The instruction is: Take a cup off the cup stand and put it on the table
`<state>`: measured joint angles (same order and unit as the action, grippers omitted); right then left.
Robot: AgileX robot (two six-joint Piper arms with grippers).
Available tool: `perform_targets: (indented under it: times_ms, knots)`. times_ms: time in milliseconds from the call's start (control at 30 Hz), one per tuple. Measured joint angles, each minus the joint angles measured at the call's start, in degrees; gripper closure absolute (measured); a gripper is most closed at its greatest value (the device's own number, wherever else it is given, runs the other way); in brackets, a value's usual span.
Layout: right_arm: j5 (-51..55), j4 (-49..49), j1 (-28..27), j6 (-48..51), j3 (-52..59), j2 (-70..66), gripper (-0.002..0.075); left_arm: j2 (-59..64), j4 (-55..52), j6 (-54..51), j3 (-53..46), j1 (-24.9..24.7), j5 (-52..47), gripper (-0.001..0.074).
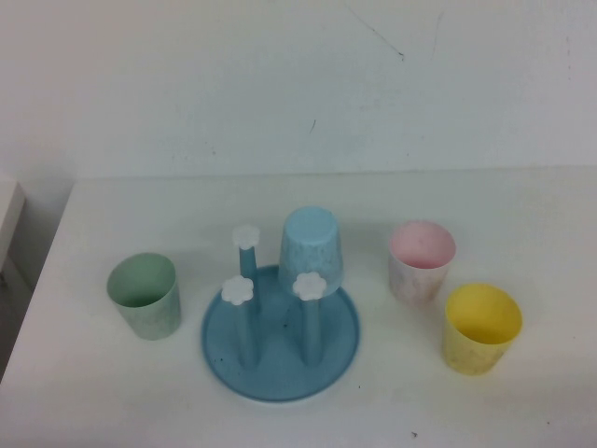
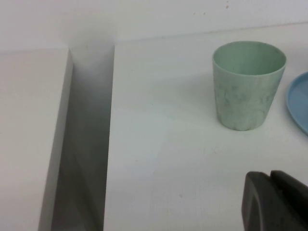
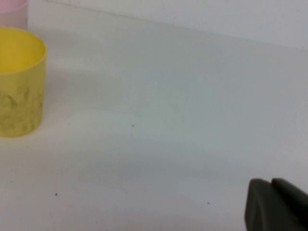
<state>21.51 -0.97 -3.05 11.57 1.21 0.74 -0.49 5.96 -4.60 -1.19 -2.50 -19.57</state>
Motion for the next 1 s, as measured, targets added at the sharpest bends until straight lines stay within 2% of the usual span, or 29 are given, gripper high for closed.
perform_targets:
  times_ms: [300,733,1000]
  knots:
    - [-3.5,-0.5,0.0,0.0,0.3,0.0,0.0729,0.0,-0.6,0.0,-0.1,0.0,2.0,0.0738]
    - [-35.8,-0.8,0.0,0.0,0.3,0.0,0.0729,0.0,-0.7,-0.1,-0.4,0.0,29.5,0.0738]
    - [-47.5,-0.8,0.0,-2.1,0.3,0.0,0.0729,0.0,-0.7,0.4,-0.4,0.0,33.9,0.0738]
